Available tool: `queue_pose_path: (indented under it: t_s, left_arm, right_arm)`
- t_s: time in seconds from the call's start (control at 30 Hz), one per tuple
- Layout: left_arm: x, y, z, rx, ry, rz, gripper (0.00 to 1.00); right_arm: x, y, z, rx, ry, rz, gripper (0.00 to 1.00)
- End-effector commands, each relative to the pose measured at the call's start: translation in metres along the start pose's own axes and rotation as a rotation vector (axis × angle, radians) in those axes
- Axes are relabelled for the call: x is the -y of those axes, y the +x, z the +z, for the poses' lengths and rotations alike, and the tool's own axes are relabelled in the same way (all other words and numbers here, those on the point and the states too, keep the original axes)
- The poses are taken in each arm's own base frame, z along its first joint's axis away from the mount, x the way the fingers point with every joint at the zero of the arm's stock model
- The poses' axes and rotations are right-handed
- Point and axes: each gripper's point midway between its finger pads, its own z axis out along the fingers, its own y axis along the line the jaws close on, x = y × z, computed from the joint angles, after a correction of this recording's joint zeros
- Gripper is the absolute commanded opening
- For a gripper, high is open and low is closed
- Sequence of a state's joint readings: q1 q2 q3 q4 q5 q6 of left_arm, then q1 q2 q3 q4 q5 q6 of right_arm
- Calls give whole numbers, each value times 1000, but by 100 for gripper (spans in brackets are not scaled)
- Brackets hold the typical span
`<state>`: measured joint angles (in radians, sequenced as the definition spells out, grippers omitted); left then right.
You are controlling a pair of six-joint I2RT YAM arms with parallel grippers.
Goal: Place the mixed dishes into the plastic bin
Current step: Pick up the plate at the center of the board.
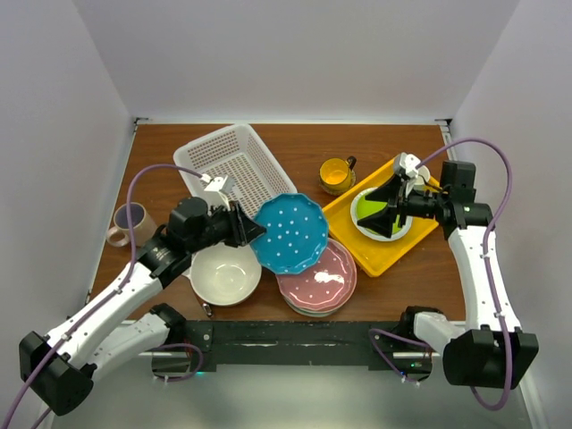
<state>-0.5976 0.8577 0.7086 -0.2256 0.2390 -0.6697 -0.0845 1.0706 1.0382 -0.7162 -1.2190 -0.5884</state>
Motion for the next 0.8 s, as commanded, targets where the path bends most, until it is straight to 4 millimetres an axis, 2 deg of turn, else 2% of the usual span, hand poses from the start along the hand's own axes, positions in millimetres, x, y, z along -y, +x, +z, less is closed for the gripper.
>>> queue_pose_path:
  t_s: [0.0,0.43,0.77]
  left_arm:
    - [54,-74,-22,236,150,48,0]
    - [54,-105,-29,340,120,32,0]
    - [43,-127,-31,397,95,10,0]
  right_arm:
    - [-2,-6,-2,33,-6,-24,84]
    - [-1,-4,-2,40,10,-16,84]
    - [0,-3,-3,42,13,-12,85]
